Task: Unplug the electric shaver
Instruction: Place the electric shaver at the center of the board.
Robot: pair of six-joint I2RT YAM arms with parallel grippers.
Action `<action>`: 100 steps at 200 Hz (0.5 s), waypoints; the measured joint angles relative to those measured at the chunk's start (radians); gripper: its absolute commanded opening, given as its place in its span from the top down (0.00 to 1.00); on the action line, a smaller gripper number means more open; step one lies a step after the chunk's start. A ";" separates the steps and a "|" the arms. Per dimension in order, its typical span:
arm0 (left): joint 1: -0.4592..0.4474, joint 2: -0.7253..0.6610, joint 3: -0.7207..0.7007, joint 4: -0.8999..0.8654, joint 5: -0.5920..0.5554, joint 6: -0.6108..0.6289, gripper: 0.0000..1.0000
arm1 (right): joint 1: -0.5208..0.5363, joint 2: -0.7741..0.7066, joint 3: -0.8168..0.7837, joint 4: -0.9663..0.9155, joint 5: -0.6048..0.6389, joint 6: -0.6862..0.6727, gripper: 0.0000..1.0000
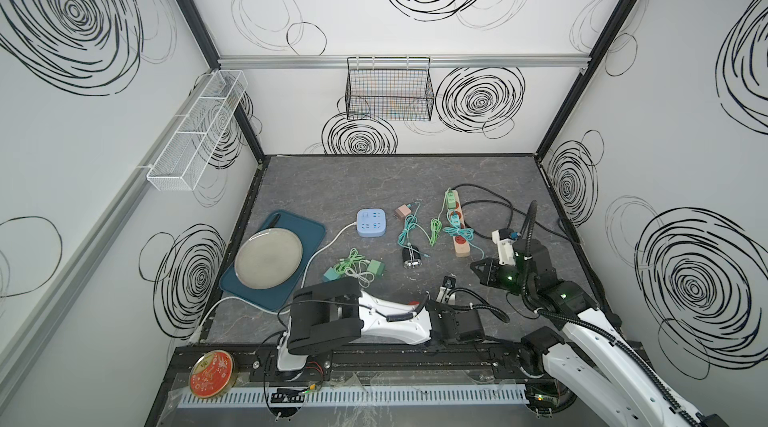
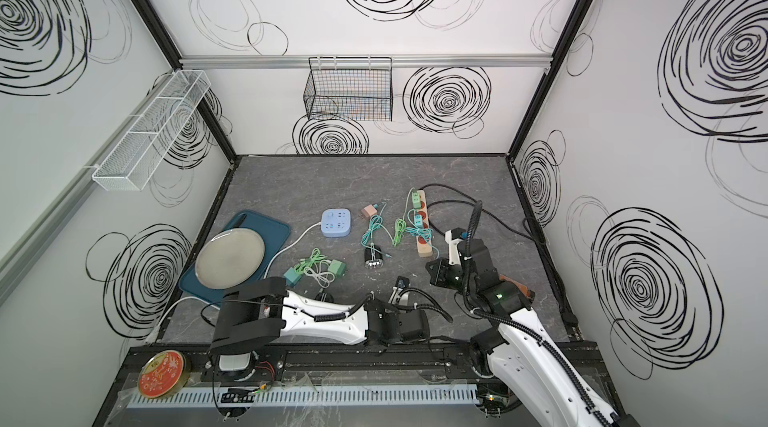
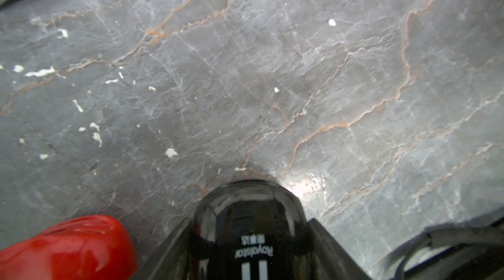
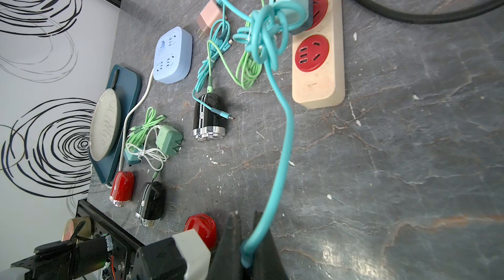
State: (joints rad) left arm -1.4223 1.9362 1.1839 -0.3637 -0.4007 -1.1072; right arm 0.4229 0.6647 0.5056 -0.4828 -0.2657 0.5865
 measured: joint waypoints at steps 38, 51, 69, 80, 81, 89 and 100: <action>-0.003 -0.050 0.000 -0.002 -0.038 0.024 0.31 | 0.000 0.008 -0.018 0.006 -0.022 -0.001 0.91; -0.003 -0.090 0.000 -0.002 -0.058 0.041 0.31 | 0.000 0.011 -0.025 0.008 -0.028 -0.001 0.91; 0.001 -0.152 0.000 0.001 -0.079 0.070 0.31 | 0.000 0.013 -0.034 0.015 -0.036 -0.001 0.89; 0.008 -0.192 -0.008 0.018 -0.084 0.092 0.31 | 0.000 0.021 -0.038 0.024 -0.045 -0.002 0.88; 0.009 -0.197 -0.010 0.024 -0.084 0.096 0.31 | 0.000 0.022 -0.039 0.024 -0.045 -0.002 0.88; 0.017 -0.227 -0.026 0.045 -0.085 0.112 0.31 | 0.000 0.031 -0.042 0.035 -0.053 -0.003 0.87; 0.034 -0.269 -0.059 0.078 -0.084 0.140 0.31 | 0.000 0.047 -0.051 0.051 -0.063 -0.003 0.86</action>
State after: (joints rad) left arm -1.3888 1.6672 1.1248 -0.2855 -0.4850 -0.9672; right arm 0.4225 0.7116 0.4545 -0.4316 -0.3286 0.5835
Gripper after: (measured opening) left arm 0.686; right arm 0.130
